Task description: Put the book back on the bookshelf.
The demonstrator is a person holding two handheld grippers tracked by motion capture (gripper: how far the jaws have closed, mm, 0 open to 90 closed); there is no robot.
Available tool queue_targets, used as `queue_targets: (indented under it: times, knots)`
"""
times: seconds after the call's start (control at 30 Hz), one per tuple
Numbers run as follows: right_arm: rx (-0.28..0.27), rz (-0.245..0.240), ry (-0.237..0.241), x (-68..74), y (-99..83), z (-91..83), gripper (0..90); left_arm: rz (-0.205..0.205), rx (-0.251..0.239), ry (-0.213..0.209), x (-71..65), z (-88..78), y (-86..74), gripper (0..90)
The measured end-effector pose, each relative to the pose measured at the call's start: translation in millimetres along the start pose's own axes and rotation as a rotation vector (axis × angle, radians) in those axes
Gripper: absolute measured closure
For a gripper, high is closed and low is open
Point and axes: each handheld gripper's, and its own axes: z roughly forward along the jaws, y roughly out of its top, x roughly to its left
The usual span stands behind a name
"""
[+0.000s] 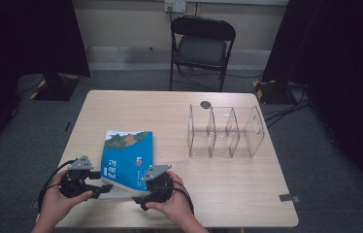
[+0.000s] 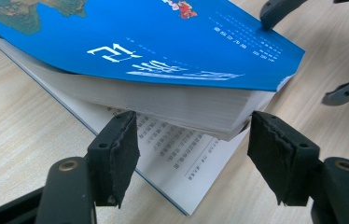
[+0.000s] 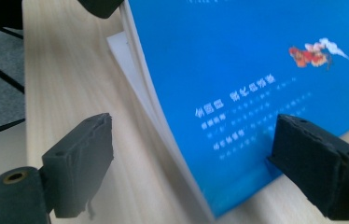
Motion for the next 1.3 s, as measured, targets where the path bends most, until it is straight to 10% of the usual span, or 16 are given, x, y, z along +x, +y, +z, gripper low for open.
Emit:
queue_targets:
  times: [0.6,1.3]
  knots:
    - [0.017,-0.157,-0.118,13.9,14.2,31.2,9.7,-0.019,0.001,0.007,-1.3,-0.1,3.3,33.3]
    - [-0.017,-0.132,-0.157,11.3,17.2,36.0,20.3,-0.021,0.003,0.012,-2.2,0.1,2.5,33.4]
